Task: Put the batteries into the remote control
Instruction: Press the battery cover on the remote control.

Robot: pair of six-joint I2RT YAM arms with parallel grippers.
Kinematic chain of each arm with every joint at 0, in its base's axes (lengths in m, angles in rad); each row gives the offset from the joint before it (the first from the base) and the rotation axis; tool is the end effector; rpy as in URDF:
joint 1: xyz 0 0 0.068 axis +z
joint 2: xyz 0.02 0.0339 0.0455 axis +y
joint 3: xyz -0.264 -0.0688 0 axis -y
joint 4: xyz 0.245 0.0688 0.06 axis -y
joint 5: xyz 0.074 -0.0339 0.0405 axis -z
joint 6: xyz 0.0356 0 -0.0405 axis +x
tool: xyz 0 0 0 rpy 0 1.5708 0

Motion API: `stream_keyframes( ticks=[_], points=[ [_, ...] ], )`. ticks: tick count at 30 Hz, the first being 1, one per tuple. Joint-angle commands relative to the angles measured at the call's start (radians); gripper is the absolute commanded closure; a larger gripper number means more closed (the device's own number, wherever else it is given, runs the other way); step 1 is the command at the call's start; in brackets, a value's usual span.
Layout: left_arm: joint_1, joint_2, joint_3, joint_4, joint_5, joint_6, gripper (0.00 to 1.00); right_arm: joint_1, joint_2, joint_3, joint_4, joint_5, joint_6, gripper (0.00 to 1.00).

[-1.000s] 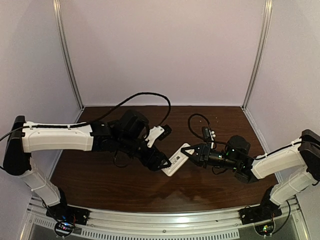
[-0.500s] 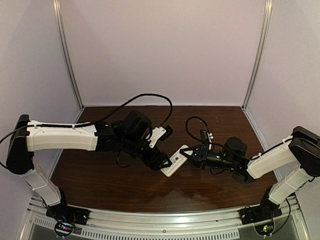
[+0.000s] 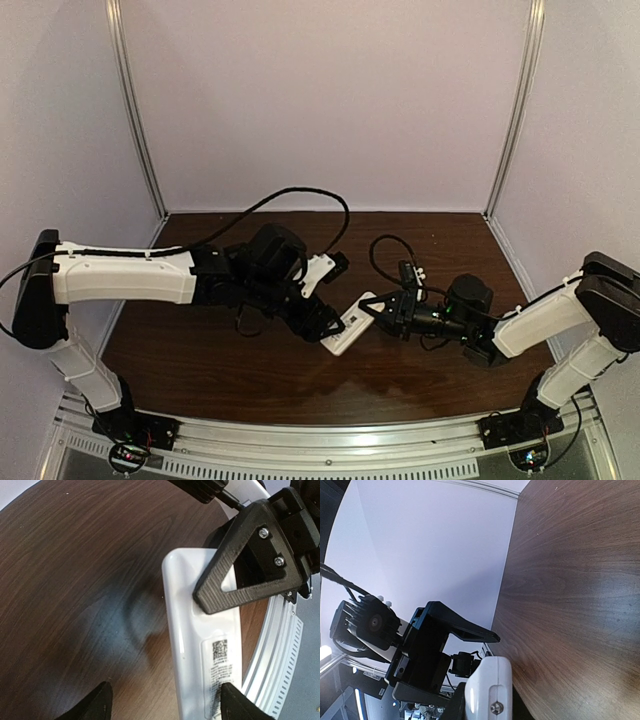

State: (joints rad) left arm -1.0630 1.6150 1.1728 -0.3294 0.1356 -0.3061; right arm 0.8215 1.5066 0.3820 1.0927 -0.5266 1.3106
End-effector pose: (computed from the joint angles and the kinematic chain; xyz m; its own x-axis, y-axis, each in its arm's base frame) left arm 0.1694 -0.3144 0.2504 -0.5984 0.4613 -0.6551 0.7683 0.5623 -0.3059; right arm 0.1692 0.2081 0.1785 -0.9479 0.2076 -0.2416 -0.2299 0.0794 0.9700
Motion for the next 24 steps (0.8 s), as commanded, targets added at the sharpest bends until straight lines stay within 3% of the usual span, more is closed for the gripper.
stream_keyframes(
  ticks=[1, 10, 18, 24],
  points=[
    [-0.001, 0.033, -0.016, -0.110, -0.075, 0.039, 0.25, 0.004, -0.085, 0.042, 0.147, -0.052, 0.018, 1.00],
    [-0.018, 0.034, -0.018, -0.126, -0.014, 0.065, 0.27, 0.002, -0.091, 0.055, 0.134, -0.052, 0.013, 1.00],
    [-0.024, 0.055, -0.001, -0.126, -0.061, 0.067, 0.27, 0.004, -0.076, 0.083, 0.129, -0.071, 0.008, 1.00],
    [0.002, 0.075, 0.007, -0.077, 0.030, 0.030, 0.34, 0.007, -0.082, 0.099, 0.158, -0.113, -0.007, 1.00]
  ],
)
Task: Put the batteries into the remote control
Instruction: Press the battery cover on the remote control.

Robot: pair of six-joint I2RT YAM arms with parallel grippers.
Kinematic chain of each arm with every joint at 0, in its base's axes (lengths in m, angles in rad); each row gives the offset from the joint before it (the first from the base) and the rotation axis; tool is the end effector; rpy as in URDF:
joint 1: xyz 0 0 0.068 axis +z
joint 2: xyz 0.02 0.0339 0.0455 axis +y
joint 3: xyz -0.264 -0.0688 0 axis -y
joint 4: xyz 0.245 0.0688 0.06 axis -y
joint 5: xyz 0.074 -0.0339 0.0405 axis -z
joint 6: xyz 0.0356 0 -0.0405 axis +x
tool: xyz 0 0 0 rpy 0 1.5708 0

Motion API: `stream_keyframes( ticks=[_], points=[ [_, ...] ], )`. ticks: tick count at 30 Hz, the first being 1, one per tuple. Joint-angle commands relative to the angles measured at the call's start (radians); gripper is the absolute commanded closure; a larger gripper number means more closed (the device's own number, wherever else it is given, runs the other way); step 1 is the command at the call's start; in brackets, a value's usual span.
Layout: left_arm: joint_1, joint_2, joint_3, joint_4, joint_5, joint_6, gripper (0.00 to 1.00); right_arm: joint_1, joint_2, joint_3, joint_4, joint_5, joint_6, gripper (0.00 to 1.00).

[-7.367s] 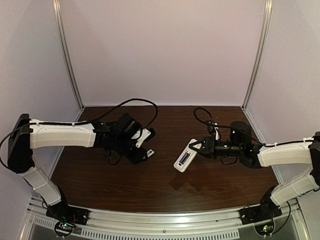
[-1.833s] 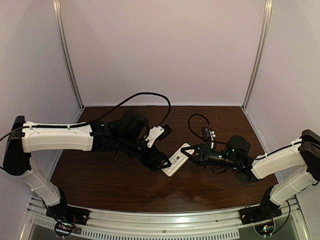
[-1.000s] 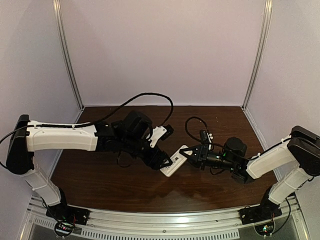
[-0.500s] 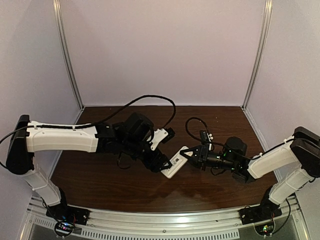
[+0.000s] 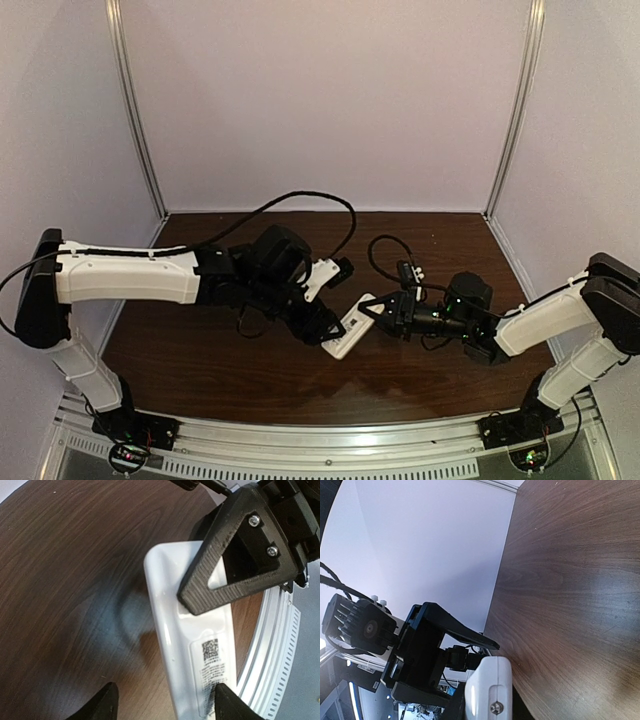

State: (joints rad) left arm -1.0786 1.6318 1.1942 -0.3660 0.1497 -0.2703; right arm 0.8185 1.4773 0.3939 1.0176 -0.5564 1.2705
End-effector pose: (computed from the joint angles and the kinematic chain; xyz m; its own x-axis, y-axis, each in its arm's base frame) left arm 0.1651 -0.3191 0.2489 -0.5736 0.5110 -0.6402 0.7961 0.5318 -0.2888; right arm 0.1688 0.2079 0.1811 -0.9495 0.1725 -0.2620 -0.2470 0.1037 0.9635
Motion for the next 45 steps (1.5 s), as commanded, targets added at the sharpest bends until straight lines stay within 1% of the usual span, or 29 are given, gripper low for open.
stream_keyframes(
  ticks=[1, 3, 5, 10, 13, 16, 23, 29, 35, 37, 39, 43, 45],
  points=[
    [0.019, 0.061, -0.014, -0.039, 0.022, -0.005, 0.37, 0.009, -0.053, 0.088, 0.240, -0.089, 0.032, 1.00],
    [0.019, 0.066, -0.010, -0.042, 0.031, 0.001, 0.42, 0.008, -0.052, 0.090, 0.261, -0.100, 0.035, 1.00],
    [0.019, 0.069, -0.007, -0.046, 0.032, 0.005, 0.44, 0.008, -0.052, 0.095, 0.262, -0.101, 0.035, 1.00],
    [0.019, 0.017, -0.003, -0.034, -0.001, 0.006, 0.38, 0.008, -0.076, 0.101, 0.122, -0.075, -0.024, 1.00],
    [0.019, 0.001, 0.000, -0.044, 0.002, 0.015, 0.37, 0.008, -0.098, 0.103, 0.060, -0.061, -0.054, 1.00],
    [0.019, -0.004, -0.015, -0.060, 0.007, 0.026, 0.37, 0.006, -0.122, 0.104, 0.034, -0.054, -0.065, 1.00],
    [0.015, -0.020, -0.076, -0.063, 0.017, 0.054, 0.37, 0.001, -0.140, 0.107, 0.053, -0.064, -0.040, 1.00],
    [-0.017, -0.012, -0.082, -0.093, -0.018, 0.083, 0.37, -0.003, -0.140, 0.102, 0.082, -0.064, -0.014, 1.00],
    [-0.018, -0.008, -0.072, -0.121, -0.064, 0.084, 0.37, -0.005, -0.138, 0.103, 0.082, -0.072, -0.016, 1.00],
    [-0.012, -0.022, -0.071, -0.112, -0.067, 0.066, 0.35, -0.007, -0.149, 0.111, 0.020, -0.068, -0.048, 1.00],
    [0.005, -0.058, -0.074, -0.085, -0.045, 0.051, 0.30, -0.006, -0.170, 0.124, -0.086, -0.050, -0.104, 1.00],
    [0.015, -0.174, -0.102, 0.011, -0.051, 0.045, 0.19, -0.006, -0.232, 0.166, -0.387, 0.043, -0.243, 1.00],
    [0.015, -0.217, -0.126, 0.064, -0.036, 0.050, 0.14, -0.007, -0.260, 0.182, -0.489, 0.094, -0.286, 1.00]
  ],
)
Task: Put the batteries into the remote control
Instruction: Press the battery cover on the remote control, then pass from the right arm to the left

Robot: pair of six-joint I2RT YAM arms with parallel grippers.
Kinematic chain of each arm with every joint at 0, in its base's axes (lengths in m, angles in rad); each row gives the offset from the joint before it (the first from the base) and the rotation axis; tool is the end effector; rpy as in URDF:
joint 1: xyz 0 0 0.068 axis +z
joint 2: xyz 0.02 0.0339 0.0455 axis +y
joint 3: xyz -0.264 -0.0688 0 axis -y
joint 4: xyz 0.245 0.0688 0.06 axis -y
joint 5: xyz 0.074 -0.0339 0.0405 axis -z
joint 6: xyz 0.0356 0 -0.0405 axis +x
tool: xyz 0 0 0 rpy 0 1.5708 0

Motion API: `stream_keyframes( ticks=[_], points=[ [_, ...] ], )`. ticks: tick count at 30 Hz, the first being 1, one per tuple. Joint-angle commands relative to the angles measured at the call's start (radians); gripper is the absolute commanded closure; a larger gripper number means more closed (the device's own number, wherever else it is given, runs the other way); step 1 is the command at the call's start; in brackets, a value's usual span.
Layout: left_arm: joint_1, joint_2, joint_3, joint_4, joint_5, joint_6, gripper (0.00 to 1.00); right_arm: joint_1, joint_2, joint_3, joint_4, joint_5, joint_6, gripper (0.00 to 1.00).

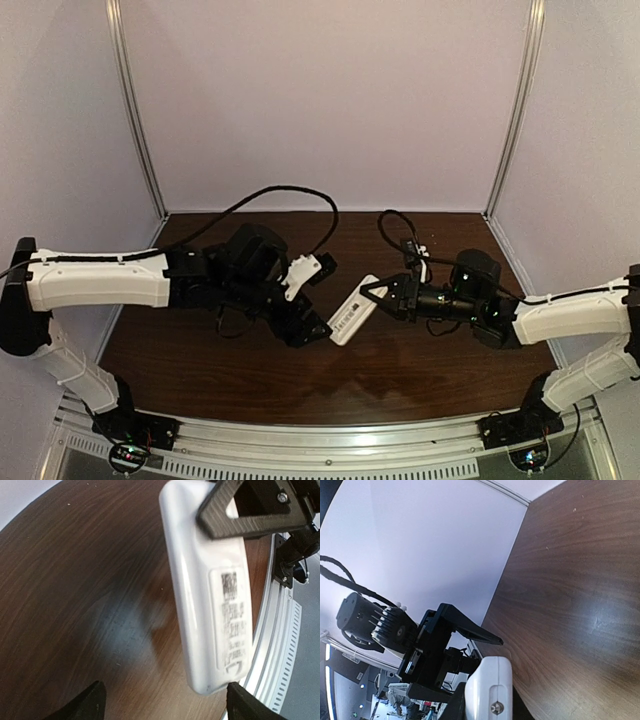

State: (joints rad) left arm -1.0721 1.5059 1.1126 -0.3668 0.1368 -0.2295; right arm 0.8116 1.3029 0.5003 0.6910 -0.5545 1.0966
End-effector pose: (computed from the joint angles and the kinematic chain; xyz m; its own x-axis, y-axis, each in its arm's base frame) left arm 0.1542 -0.2933 0.2632 -0.5296 0.5012 -0.6844 0.8183 0.5145 -0.2564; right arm 0.1703 0.2067 0.2220 -0.9041 0.1461 -0.4016 -0.3779 0.1658 0.9109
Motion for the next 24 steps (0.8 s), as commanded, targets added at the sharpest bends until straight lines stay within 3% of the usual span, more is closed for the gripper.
stream_keyframes(
  ticks=[1, 14, 24],
  points=[
    [0.007, -0.100, -0.053, 0.084, -0.015, 0.012, 0.13, 0.001, -0.095, 0.083, -0.202, 0.113, -0.126, 1.00],
    [-0.080, 0.027, 0.023, 0.193, -0.171, 0.009, 0.03, 0.004, -0.103, 0.121, -0.313, 0.193, -0.126, 1.00],
    [-0.082, 0.173, 0.135, 0.157, -0.246, -0.010, 0.13, 0.012, -0.106, 0.130, -0.304, 0.200, -0.119, 0.98]
  ],
)
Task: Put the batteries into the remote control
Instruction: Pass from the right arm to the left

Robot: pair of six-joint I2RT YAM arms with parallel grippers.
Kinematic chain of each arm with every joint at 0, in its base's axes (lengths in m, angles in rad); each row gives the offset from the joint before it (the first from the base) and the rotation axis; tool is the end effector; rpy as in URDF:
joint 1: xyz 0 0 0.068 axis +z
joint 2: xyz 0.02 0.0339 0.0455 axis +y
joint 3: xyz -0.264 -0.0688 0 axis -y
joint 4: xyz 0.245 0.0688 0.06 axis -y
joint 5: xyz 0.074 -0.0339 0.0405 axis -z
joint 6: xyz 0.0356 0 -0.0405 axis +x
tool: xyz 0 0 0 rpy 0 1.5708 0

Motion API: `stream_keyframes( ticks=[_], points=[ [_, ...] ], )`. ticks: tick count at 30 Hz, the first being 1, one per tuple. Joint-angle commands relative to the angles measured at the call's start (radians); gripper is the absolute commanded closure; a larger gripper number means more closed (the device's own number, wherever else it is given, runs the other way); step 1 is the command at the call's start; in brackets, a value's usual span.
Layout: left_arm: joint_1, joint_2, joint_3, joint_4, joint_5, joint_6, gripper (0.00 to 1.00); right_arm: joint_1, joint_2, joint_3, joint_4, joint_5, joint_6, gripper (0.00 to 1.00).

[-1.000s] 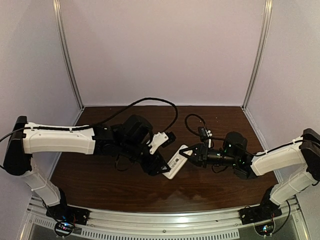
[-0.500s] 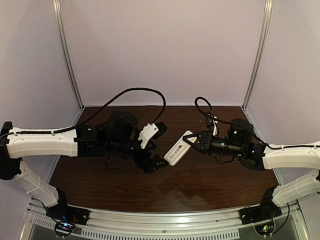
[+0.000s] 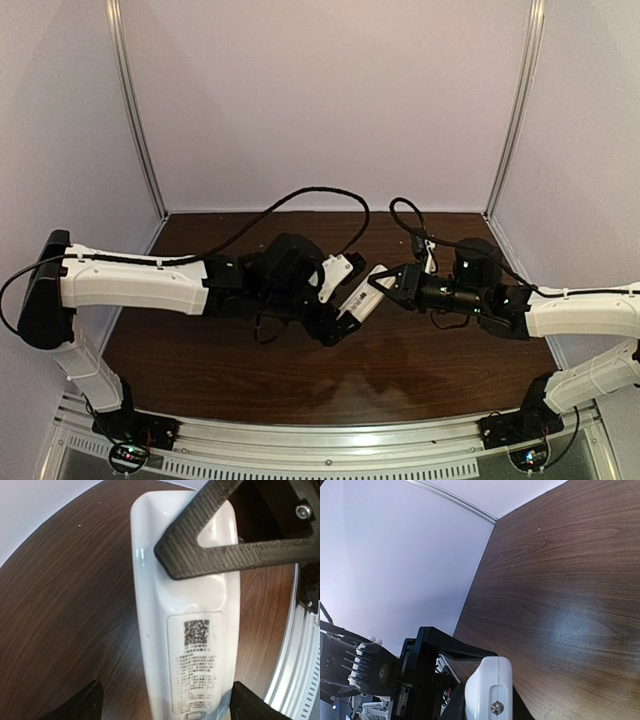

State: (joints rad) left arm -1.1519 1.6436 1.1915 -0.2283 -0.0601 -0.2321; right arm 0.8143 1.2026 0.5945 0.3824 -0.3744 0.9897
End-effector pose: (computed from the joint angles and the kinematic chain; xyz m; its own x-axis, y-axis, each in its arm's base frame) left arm 0.1528 -0.3380 0.2548 -0.4544 0.4561 -0.7652 0.8101 0.5688 -0.1420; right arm 0.1723 0.2015 0.2451 -0.8546 0.2280 -0.4666 -0.3775 0.3444 0.8596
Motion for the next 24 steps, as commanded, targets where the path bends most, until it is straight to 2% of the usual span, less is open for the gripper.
stream_keyframes(
  ticks=[1, 7, 12, 14, 16, 19, 21, 23, 24],
  points=[
    [-0.003, 0.045, 0.065, 0.014, -0.050, -0.009, 0.15, 0.010, -0.006, 0.036, 0.004, 0.020, -0.013, 0.98],
    [-0.002, 0.077, 0.091, 0.008, -0.001, -0.024, 0.36, 0.010, -0.006, 0.041, 0.006, 0.010, -0.016, 0.97],
    [0.009, 0.073, 0.089, 0.006, 0.031, -0.033, 0.49, 0.010, -0.013, 0.047, 0.017, -0.006, -0.018, 0.94],
    [0.018, 0.066, 0.082, 0.007, 0.039, -0.039, 0.54, 0.010, -0.020, 0.053, 0.006, -0.008, -0.021, 0.90],
    [0.025, 0.055, 0.075, 0.009, 0.044, -0.042, 0.57, 0.009, -0.026, 0.056, 0.010, -0.022, -0.025, 0.76],
    [0.037, 0.016, 0.054, 0.031, 0.107, -0.031, 0.60, 0.000, -0.052, 0.066, -0.005, -0.031, -0.050, 0.36],
    [0.051, -0.021, 0.032, 0.055, 0.170, -0.028, 0.63, -0.018, -0.078, 0.082, -0.016, -0.057, -0.084, 0.16],
    [0.073, -0.069, -0.001, 0.104, 0.267, -0.025, 0.65, -0.033, -0.106, 0.103, -0.031, -0.083, -0.140, 0.02],
    [0.084, -0.095, -0.032, 0.132, 0.325, -0.024, 0.66, -0.036, -0.118, 0.115, -0.044, -0.091, -0.185, 0.01]
  ],
)
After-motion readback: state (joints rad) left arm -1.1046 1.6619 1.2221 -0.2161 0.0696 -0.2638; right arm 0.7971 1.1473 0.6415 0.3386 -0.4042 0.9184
